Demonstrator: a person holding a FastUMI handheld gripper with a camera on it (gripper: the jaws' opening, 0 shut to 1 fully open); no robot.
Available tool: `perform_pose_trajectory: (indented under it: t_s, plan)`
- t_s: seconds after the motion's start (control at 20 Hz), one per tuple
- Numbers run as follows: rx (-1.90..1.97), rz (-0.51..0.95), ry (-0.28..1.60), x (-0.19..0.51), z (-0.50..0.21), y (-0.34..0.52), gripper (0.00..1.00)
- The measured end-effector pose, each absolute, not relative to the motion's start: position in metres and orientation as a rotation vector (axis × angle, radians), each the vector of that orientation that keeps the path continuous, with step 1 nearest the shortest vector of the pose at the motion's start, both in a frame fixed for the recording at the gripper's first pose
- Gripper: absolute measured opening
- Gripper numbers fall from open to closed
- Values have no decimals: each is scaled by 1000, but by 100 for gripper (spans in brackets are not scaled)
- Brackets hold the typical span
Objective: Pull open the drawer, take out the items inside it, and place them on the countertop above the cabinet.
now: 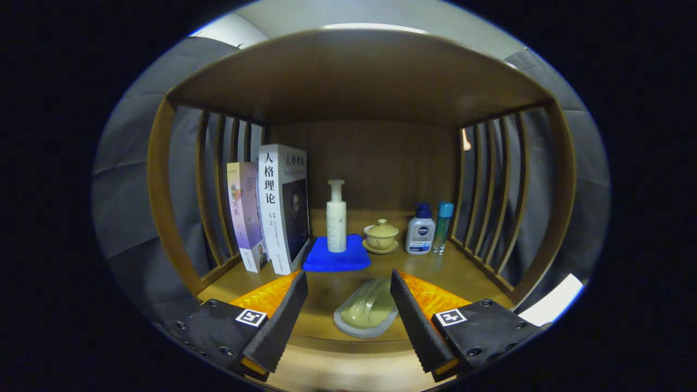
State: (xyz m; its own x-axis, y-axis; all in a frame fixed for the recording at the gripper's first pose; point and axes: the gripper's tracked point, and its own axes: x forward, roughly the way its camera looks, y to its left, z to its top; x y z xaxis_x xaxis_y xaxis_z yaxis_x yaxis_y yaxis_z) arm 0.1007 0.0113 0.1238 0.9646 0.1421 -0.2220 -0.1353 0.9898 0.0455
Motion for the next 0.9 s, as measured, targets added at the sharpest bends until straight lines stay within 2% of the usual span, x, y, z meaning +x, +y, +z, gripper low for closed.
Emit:
perform_pose_trajectory:
  t_s: [0.35, 0.9]
  plan:
    - [-23, 46, 127, 27, 146, -7, 97]
    - [10, 48, 20, -67, 125, 6, 97]
